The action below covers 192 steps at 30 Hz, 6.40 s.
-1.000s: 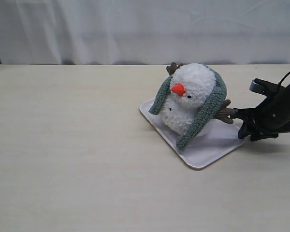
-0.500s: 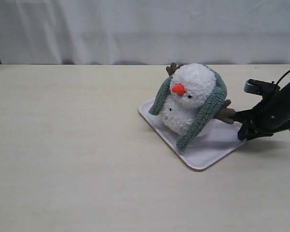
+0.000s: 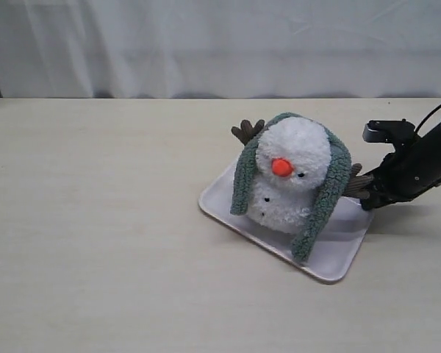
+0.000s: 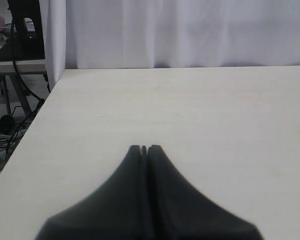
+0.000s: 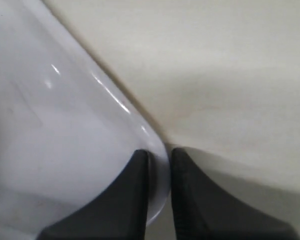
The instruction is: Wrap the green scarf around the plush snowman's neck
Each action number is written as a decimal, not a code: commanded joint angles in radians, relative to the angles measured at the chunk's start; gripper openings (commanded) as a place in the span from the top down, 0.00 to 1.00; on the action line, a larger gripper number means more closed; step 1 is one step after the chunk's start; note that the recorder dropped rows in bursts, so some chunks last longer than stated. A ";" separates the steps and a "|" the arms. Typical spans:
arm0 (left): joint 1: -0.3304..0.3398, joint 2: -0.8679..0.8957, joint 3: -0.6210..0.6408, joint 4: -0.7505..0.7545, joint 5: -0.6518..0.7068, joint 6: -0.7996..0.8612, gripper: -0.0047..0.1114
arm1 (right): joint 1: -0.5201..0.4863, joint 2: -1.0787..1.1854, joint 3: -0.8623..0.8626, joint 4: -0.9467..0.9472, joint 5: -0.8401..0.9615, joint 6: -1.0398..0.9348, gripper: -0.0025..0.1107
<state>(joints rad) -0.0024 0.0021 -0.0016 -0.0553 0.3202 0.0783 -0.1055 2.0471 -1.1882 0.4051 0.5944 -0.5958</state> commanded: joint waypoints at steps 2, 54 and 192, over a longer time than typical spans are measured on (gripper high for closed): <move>-0.005 -0.002 0.002 0.001 -0.013 -0.005 0.96 | 0.003 0.002 -0.033 -0.025 -0.031 -0.182 0.94; -0.005 -0.002 0.002 0.001 -0.013 -0.005 0.96 | 0.050 -0.185 -0.344 -0.322 0.400 0.314 0.84; -0.005 -0.002 0.002 0.001 -0.013 -0.005 0.96 | 0.050 -0.419 0.165 0.397 0.095 -0.021 0.94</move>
<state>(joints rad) -0.0024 0.0021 -0.0016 -0.0553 0.3202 0.0783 -0.0552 1.6201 -1.0142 0.7738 0.6898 -0.6165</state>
